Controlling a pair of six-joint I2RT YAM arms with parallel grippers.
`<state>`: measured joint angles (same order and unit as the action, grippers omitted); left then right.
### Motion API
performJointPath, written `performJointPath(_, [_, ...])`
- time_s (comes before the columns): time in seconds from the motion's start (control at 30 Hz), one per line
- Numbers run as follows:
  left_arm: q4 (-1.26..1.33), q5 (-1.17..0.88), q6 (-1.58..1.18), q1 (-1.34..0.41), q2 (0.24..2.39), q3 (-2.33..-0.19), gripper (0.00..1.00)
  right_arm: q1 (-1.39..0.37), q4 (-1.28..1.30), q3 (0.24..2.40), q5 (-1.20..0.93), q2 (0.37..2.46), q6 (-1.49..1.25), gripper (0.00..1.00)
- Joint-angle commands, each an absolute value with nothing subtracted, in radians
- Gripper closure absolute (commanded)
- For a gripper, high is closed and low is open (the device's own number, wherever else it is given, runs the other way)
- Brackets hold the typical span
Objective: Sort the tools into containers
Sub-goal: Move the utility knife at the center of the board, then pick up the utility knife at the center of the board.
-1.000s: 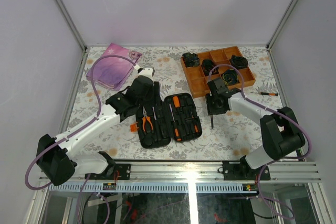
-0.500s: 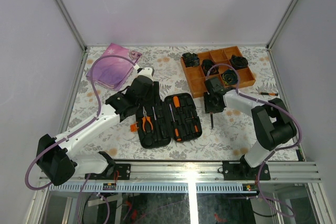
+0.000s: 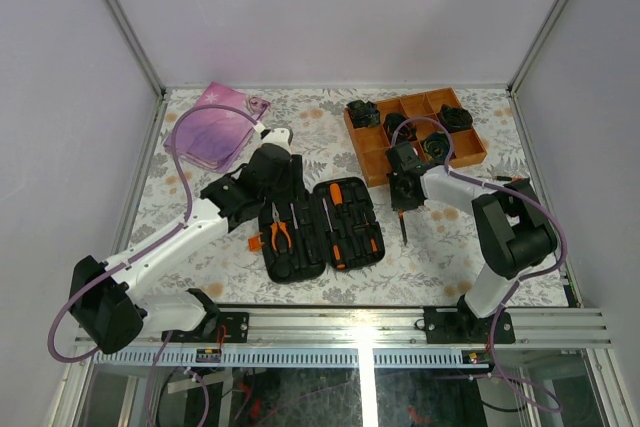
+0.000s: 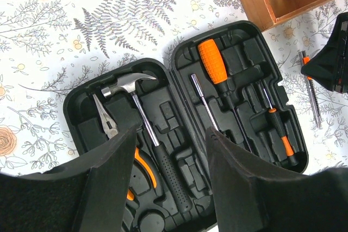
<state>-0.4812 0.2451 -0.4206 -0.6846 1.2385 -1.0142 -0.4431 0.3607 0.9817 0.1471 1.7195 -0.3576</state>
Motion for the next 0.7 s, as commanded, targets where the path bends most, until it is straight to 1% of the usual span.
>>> performJointPath(0.0, [-0.486, 0.28, -0.415, -0.671, 1.214, -1.014, 0.48, -0.442, 0.38, 0.97, 0.185, 1.74, -0.375, 0.82])
performJointPath(0.17, [-0.482, 0.276, -0.429, -0.66, 1.204, -1.011, 0.47, -0.442, 0.379, 0.953, 0.228, 1.668, -0.362, 0.87])
performJointPath(0.37, [-0.474, 0.225, -0.454, -0.588, 1.178, -0.999, 0.47, -0.475, 0.453, 1.001, 0.295, 1.543, -0.348, 0.88])
performJointPath(0.47, [-0.48, 0.122, -0.469, -0.485, 1.159, -0.975, 0.48, -0.513, 0.495, 1.048, 0.31, 1.507, -0.355, 0.89])
performJointPath(0.67, [-0.516, -0.117, -0.463, -0.186, 1.077, -0.883, 0.47, -0.613, 0.547, 1.171, 0.298, 1.473, -0.412, 0.89])
